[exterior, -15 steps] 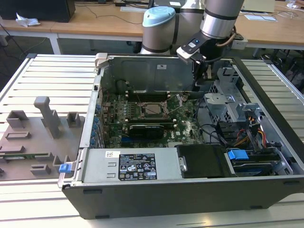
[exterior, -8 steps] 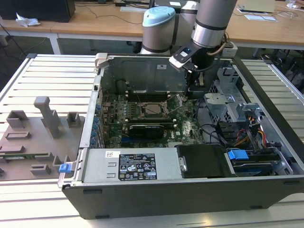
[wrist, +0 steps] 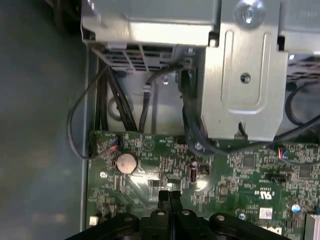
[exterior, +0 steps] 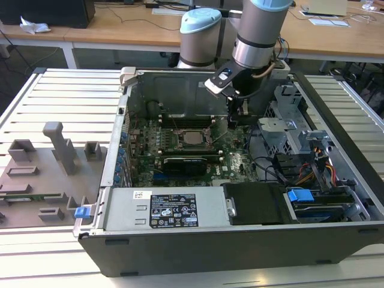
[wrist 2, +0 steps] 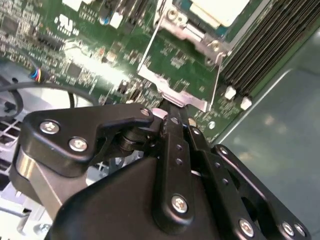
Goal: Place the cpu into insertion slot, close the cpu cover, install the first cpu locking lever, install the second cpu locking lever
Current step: 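Close the cpu cover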
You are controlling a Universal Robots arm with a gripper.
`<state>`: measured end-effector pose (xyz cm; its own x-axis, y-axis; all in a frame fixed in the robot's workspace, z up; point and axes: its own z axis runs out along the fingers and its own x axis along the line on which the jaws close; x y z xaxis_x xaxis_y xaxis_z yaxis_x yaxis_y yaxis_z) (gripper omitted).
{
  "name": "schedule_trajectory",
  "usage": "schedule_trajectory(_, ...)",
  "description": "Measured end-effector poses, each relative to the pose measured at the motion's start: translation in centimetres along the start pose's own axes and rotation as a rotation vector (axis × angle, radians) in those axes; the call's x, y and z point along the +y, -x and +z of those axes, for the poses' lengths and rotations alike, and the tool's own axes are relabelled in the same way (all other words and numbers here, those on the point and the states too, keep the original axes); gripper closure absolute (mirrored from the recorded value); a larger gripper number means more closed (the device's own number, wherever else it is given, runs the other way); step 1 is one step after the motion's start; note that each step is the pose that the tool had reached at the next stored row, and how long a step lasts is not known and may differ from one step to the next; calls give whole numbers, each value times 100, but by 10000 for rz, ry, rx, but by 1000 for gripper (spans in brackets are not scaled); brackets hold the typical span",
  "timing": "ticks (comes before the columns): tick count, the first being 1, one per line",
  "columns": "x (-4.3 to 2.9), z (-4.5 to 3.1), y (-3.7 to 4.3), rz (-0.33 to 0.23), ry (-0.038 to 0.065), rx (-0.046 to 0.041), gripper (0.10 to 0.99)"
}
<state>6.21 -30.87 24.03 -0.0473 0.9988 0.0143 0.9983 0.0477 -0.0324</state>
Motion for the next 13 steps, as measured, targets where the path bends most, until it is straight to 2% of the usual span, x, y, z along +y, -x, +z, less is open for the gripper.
schedule_trajectory(3,-44,2,-2,1,11,41,980)
schedule_trajectory(7,-80,3,-5,21,11,41,980)
schedule_trajectory(11,-175,6,-9,20,22,40,980)
schedule_trajectory(13,-261,8,-13,20,27,40,980)
